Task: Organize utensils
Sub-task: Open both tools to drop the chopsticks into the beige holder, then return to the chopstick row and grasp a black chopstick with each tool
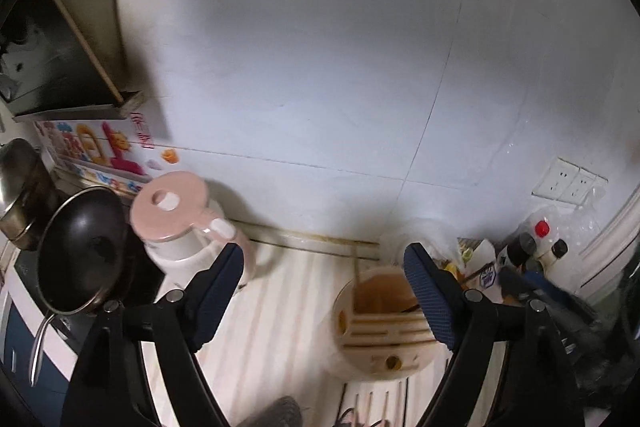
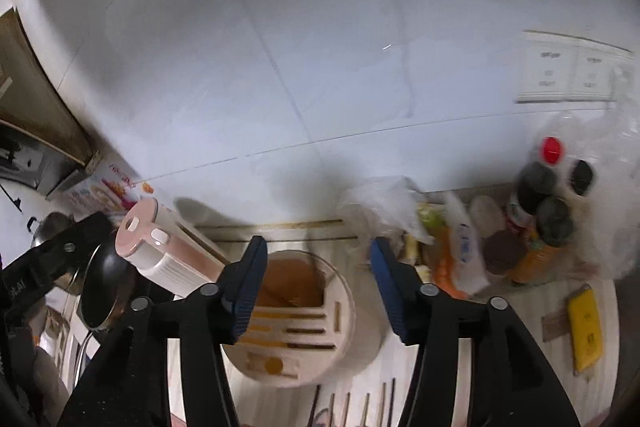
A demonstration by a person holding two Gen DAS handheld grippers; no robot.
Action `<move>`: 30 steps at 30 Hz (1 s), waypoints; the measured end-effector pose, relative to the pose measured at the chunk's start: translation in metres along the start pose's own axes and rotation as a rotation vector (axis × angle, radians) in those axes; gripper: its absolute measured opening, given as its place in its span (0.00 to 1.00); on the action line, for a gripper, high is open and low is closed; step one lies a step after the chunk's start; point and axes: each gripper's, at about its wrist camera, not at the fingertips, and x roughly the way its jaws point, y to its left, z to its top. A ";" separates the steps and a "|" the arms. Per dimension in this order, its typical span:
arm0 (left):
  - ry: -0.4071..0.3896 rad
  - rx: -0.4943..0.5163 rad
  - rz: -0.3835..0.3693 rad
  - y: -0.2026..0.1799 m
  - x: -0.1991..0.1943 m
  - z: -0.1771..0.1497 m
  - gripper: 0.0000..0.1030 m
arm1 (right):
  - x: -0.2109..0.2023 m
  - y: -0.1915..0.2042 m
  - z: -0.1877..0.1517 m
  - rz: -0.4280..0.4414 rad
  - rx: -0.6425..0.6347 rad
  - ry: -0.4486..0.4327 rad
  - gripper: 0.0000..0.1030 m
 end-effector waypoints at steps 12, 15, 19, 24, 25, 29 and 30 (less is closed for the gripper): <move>0.155 0.030 0.082 0.010 0.028 -0.100 1.00 | -0.045 -0.031 -0.070 -0.104 0.067 -0.016 0.88; 0.214 0.048 0.118 0.008 0.046 -0.132 1.00 | -0.030 -0.045 -0.092 -0.137 0.073 0.053 0.87; 0.316 0.058 0.134 0.002 0.076 -0.173 1.00 | 0.001 -0.064 -0.128 -0.161 0.078 0.202 0.56; 0.430 0.111 0.136 -0.014 0.110 -0.219 0.98 | 0.039 -0.079 -0.170 -0.184 0.053 0.353 0.36; 0.454 0.118 0.131 -0.016 0.117 -0.227 0.97 | 0.046 -0.081 -0.178 -0.184 0.046 0.384 0.31; 0.592 0.128 0.088 -0.023 0.152 -0.263 0.70 | 0.076 -0.090 -0.207 -0.180 0.039 0.506 0.25; 0.633 0.119 0.077 -0.024 0.162 -0.271 0.68 | 0.082 -0.091 -0.215 -0.177 0.040 0.530 0.25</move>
